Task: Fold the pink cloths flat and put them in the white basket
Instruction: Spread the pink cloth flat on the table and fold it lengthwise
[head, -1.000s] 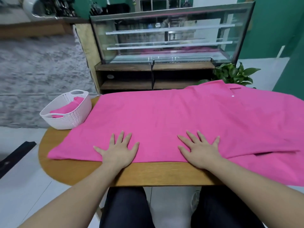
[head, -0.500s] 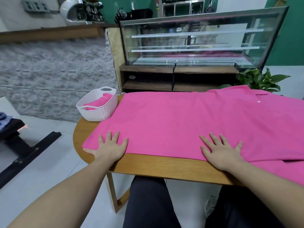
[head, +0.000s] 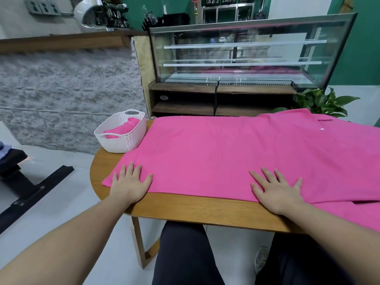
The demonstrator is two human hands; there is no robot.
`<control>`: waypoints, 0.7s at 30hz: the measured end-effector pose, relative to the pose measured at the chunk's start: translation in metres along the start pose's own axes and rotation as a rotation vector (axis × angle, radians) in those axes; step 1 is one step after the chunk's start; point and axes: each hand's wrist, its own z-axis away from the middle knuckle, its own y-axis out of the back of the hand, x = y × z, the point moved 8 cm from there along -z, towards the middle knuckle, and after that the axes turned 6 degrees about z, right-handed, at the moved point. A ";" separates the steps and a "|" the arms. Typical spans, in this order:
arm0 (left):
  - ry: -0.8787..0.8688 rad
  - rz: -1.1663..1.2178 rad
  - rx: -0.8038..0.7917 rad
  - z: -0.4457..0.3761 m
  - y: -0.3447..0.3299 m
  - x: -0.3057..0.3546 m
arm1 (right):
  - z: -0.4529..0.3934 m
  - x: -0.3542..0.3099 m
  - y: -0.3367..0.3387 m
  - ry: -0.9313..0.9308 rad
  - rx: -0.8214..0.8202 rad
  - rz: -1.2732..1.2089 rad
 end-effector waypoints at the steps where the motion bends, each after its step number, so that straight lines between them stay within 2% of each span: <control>1: -0.028 0.007 0.004 0.001 0.000 0.003 | 0.000 0.000 0.000 0.002 -0.001 0.000; 6: -0.169 0.023 -0.026 0.014 -0.006 0.042 | 0.001 -0.002 0.001 0.009 -0.003 -0.011; 12: -0.385 0.037 -0.056 0.046 -0.030 0.141 | -0.001 -0.007 0.002 0.031 -0.002 -0.020; 18: -0.510 0.029 -0.110 0.081 -0.054 0.225 | 0.003 -0.007 0.005 0.065 -0.023 -0.068; 21: -0.609 0.019 -0.157 0.098 -0.067 0.266 | 0.007 0.014 0.022 0.058 0.091 -0.194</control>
